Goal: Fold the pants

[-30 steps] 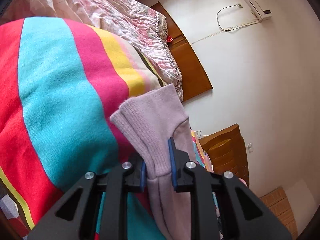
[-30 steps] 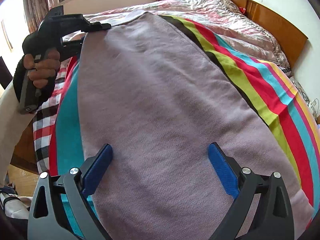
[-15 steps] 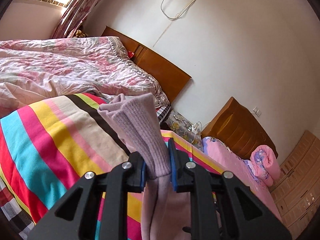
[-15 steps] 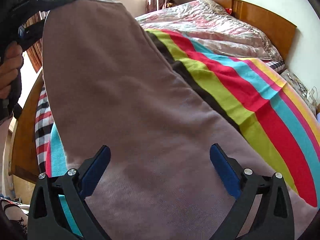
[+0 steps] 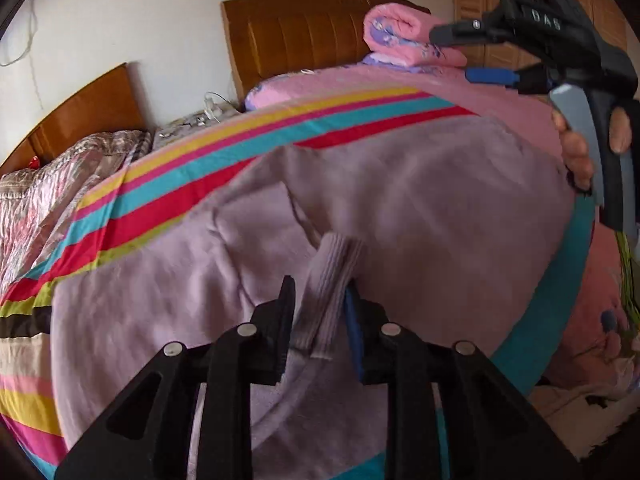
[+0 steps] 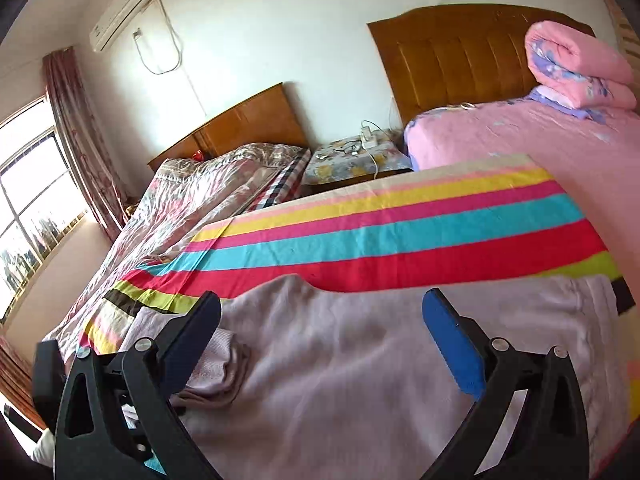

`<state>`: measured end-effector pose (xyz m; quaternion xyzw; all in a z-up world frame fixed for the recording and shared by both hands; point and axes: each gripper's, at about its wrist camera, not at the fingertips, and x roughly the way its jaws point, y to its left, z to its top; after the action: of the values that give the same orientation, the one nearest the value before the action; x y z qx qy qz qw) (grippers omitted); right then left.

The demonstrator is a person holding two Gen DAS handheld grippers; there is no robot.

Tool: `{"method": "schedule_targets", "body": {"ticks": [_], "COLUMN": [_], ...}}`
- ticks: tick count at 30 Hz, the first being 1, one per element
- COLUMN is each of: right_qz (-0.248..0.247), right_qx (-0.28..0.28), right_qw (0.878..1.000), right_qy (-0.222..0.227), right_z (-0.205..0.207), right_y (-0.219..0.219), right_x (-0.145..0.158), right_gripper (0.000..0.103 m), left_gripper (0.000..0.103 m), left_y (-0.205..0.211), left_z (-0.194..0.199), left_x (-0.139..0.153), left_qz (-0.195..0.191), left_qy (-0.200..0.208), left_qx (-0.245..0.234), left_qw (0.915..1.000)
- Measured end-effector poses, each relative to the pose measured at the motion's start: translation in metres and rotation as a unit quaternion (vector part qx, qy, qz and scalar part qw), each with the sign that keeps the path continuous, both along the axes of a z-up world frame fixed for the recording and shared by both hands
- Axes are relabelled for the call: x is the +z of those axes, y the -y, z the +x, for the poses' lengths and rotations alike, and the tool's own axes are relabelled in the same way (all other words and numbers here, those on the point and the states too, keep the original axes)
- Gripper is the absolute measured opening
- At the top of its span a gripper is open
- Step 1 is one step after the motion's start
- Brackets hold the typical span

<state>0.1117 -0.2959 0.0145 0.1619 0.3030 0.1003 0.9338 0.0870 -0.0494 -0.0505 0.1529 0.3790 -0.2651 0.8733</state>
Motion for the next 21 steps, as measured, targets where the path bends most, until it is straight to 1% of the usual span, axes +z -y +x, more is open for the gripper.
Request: {"method": "schedule_targets", "body": {"ticks": [1,2,3,4,5,6,7,8,9,10,11,13,14,15,17,19,21], "right_qz": [0.003,0.002,0.003,0.008,0.02,0.035,0.05,0.061,0.068,0.075,0.082,0.093,0.092,0.093,0.103,0.107,0.114], "right_qx": [-0.001,0.002,0.007,0.014,0.025,0.041,0.06,0.081,0.103,0.127,0.152,0.2,0.213,0.221,0.237,0.239,0.228], "right_qw": [1.0,1.0,1.0,0.999,0.999,0.997,0.995,0.993,0.99,0.986,0.981,0.969,0.965,0.961,0.952,0.946,0.947], "right_qy": [-0.011,-0.019,-0.026,-0.033,-0.04,-0.049,-0.057,-0.066,-0.075,-0.083,-0.09,-0.11,-0.122,-0.136,-0.163,-0.19,-0.194], "right_z": [-0.005,-0.011,-0.017,-0.023,-0.026,-0.029,-0.031,-0.032,-0.034,-0.035,-0.037,-0.038,-0.036,-0.035,-0.032,-0.028,-0.024], "right_y": [0.005,0.006,0.005,0.003,-0.002,-0.012,-0.024,-0.04,-0.056,-0.072,-0.088,-0.117,-0.129,-0.138,-0.153,-0.163,-0.166], "right_x": [-0.007,-0.013,-0.02,-0.026,-0.033,-0.042,-0.05,-0.056,-0.06,-0.064,-0.067,-0.074,-0.076,-0.079,-0.088,-0.096,-0.098], "right_gripper": [0.098,0.098,0.098,0.098,0.098,0.098,0.095,0.093,0.086,0.081,0.078,0.075,0.074,0.073,0.07,0.07,0.069], "left_gripper": [0.042,0.05,0.061,0.069,0.072,0.077,0.083,0.084,0.087,0.088,0.088,0.088,0.088,0.088,0.088,0.088,0.088], "left_y": [0.004,0.004,-0.001,-0.01,-0.022,-0.038,-0.057,-0.076,-0.098,-0.124,-0.147,-0.182,-0.196,-0.208,-0.22,-0.226,-0.227], "left_z": [-0.005,-0.01,-0.014,-0.015,-0.015,-0.012,-0.006,-0.001,0.006,0.014,0.02,0.03,0.032,0.032,0.037,0.036,0.03], "left_x": [-0.006,-0.003,0.005,0.016,0.026,0.035,0.04,0.045,0.046,0.046,0.04,0.03,0.024,0.018,0.005,-0.007,-0.016], "left_qz": [0.001,-0.012,-0.037,-0.061,-0.078,-0.091,-0.101,-0.111,-0.123,-0.134,-0.138,-0.123,-0.117,-0.112,-0.095,-0.08,-0.087], "left_qy": [0.001,0.011,0.015,0.023,0.036,0.048,0.056,0.057,0.054,0.048,0.038,0.019,0.013,0.005,-0.016,-0.029,-0.031], "left_qx": [-0.016,-0.033,-0.052,-0.057,-0.047,-0.024,0.011,0.051,0.093,0.136,0.18,0.259,0.284,0.302,0.321,0.325,0.321], "left_qw": [0.9999,0.9993,0.9979,0.9963,0.9952,0.9944,0.9932,0.9908,0.9865,0.9804,0.9731,0.9579,0.9516,0.9467,0.9421,0.942,0.9425]}}
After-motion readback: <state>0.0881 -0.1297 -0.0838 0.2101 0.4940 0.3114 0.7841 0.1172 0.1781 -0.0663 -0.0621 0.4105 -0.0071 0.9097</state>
